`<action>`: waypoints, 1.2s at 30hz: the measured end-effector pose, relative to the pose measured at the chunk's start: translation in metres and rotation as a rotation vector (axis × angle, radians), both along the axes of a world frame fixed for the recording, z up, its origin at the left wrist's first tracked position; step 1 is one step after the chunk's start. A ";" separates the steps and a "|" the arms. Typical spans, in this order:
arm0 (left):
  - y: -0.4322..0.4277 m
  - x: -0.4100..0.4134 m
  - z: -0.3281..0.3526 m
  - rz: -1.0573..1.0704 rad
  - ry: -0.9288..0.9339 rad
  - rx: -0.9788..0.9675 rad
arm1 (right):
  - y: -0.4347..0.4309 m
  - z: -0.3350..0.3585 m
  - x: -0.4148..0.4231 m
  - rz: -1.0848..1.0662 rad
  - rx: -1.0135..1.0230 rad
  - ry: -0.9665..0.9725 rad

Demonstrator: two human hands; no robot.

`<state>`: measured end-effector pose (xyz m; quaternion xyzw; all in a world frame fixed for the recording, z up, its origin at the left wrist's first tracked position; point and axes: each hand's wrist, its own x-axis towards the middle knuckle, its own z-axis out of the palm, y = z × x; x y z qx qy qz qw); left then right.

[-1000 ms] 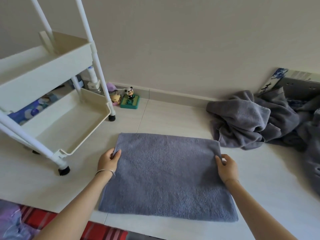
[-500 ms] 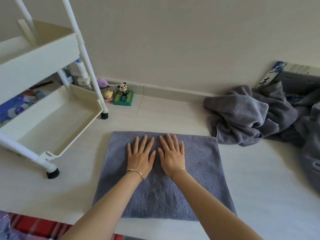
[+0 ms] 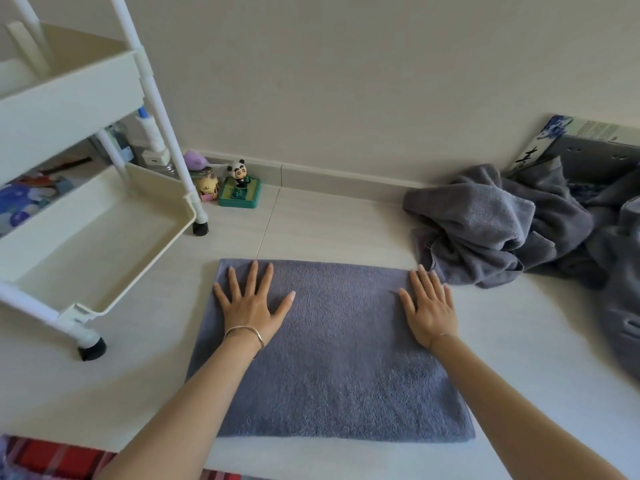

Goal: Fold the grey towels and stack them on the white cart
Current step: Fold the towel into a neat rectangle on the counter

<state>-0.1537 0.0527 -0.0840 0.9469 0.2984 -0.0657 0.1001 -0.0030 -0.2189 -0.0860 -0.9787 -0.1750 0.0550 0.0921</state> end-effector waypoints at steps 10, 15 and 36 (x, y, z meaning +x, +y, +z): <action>-0.086 -0.099 -0.009 -0.222 -0.119 -0.010 | 0.078 -0.009 -0.173 0.242 0.254 -0.078; -0.074 -0.108 -0.013 -0.127 -0.097 -0.009 | 0.038 -0.018 -0.168 0.205 0.109 -0.092; -0.005 -0.106 0.033 0.524 -0.206 -0.498 | 0.024 0.022 -0.172 0.316 0.088 0.123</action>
